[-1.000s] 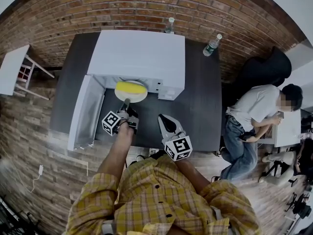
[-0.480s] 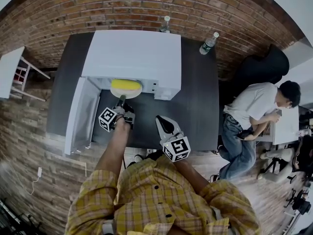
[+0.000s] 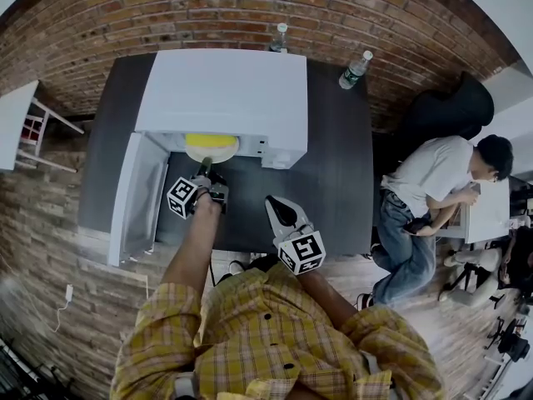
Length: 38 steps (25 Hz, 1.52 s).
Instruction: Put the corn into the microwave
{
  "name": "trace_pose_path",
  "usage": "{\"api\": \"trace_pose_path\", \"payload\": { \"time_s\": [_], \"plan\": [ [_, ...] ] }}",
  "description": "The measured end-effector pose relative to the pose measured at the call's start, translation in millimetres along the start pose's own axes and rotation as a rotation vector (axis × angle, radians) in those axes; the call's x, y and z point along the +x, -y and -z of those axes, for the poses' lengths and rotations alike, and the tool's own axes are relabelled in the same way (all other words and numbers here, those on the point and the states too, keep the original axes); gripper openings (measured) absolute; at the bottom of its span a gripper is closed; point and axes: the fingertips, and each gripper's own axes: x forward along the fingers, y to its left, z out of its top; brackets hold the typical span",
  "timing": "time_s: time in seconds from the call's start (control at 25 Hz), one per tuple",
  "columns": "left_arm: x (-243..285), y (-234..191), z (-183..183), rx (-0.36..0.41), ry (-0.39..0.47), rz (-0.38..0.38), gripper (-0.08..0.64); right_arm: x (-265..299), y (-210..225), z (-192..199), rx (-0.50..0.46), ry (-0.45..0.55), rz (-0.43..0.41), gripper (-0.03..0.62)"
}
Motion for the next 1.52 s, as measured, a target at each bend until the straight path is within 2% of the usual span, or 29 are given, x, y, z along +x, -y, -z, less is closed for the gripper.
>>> {"api": "trace_pose_path", "payload": {
  "time_s": [0.72, 1.0, 1.16, 1.28, 1.52],
  "plan": [
    [28.4, 5.7, -12.3, 0.008, 0.011, -0.052, 0.016, 4.6, 13.4, 0.7, 0.023, -0.006, 0.016, 0.003],
    [31.8, 5.4, -12.1, 0.034, -0.007, -0.062, 0.021, 6.0, 15.5, 1.1, 0.026, -0.008, 0.014, 0.003],
    [29.3, 4.3, -11.8, 0.044, -0.014, -0.094, 0.039, 6.9, 12.6, 0.2, 0.025, -0.006, 0.005, 0.003],
    [25.6, -0.3, -12.6, 0.039, -0.013, -0.118, 0.09, 6.7, 10.4, -0.2, 0.023, -0.005, 0.003, 0.003],
    [15.8, 3.3, -11.1, 0.037, -0.022, -0.093, 0.097, 0.4, 7.1, -1.0, 0.02, 0.001, 0.01, 0.004]
  ]
}}
